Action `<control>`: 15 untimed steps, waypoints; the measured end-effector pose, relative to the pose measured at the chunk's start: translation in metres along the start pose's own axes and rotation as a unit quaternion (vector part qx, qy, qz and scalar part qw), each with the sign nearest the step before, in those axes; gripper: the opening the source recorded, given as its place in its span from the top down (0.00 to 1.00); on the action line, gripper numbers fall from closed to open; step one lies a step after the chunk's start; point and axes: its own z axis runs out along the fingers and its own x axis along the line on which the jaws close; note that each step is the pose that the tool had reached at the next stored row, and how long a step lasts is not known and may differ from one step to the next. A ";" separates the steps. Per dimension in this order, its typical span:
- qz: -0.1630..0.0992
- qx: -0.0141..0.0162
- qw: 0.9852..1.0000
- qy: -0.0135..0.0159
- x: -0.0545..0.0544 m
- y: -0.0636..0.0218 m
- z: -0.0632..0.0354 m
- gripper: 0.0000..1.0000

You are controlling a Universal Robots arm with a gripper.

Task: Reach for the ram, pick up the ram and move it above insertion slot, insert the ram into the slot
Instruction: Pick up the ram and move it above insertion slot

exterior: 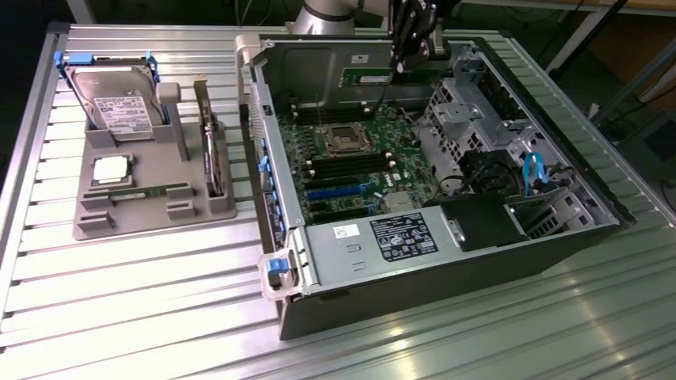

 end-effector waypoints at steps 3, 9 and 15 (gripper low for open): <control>0.000 0.000 1.000 0.000 -0.002 0.0000 0.0002 0.86; 0.000 0.000 1.000 0.001 -0.004 0.0001 0.0004 0.86; 0.000 0.000 1.000 0.004 -0.012 0.0003 0.0012 0.86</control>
